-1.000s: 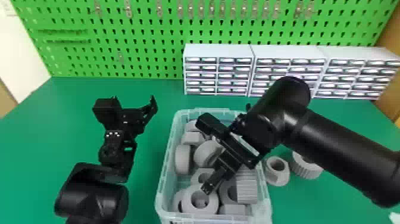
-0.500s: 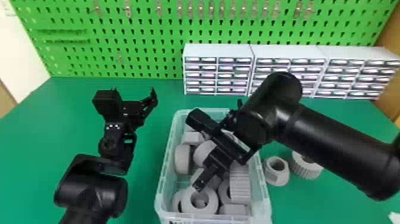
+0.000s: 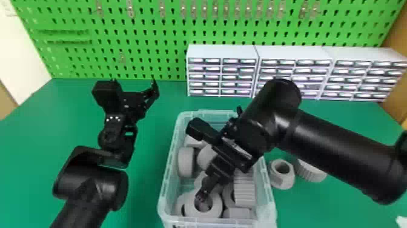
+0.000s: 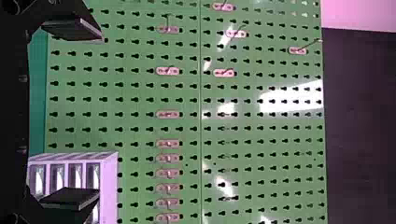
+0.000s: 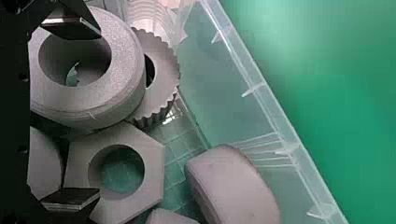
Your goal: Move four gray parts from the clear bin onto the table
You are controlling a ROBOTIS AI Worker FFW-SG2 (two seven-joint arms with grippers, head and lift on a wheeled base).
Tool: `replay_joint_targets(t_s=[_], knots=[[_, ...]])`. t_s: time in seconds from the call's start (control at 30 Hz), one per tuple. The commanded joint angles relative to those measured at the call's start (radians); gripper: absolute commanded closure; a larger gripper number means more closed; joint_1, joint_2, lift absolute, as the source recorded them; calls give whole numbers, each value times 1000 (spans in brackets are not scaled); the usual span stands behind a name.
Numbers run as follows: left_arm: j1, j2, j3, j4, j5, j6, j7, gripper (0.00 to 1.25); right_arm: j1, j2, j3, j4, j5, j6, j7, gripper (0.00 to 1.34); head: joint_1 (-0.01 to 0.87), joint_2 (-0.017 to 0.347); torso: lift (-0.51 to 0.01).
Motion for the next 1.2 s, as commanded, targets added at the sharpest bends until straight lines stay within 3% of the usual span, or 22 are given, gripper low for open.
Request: replay_joint_targets(t_s=[0.0,0.4,0.47,0.6,0.67,0.8,0.93,1.17], knots=[[-11,5,-1,0,0,-4,0,99,9,3,2,10,3,1,0,111,693,72,-52],[-19,17,1,0,8,-15,6,99,14,5,-1,23,8,12,0,148,693,72,-52],[-19,19,-1,0,9,-16,6,99,12,5,-1,23,11,16,0,233,693,72,-52],[-20,20,-2,0,11,-18,9,99,11,7,-7,26,12,24,0,644,693,72,-52],[-20,19,-4,0,11,-18,9,98,11,5,-12,26,14,24,0,746,693,72,-52],[-19,23,-2,0,14,-19,9,99,12,5,-15,26,17,22,2,786,693,72,-52],[-19,26,-4,0,17,-22,11,99,11,5,-15,26,23,26,5,952,693,72,-52],[-17,29,-8,0,17,-22,12,99,5,7,-21,23,78,27,66,984,693,72,-52]])
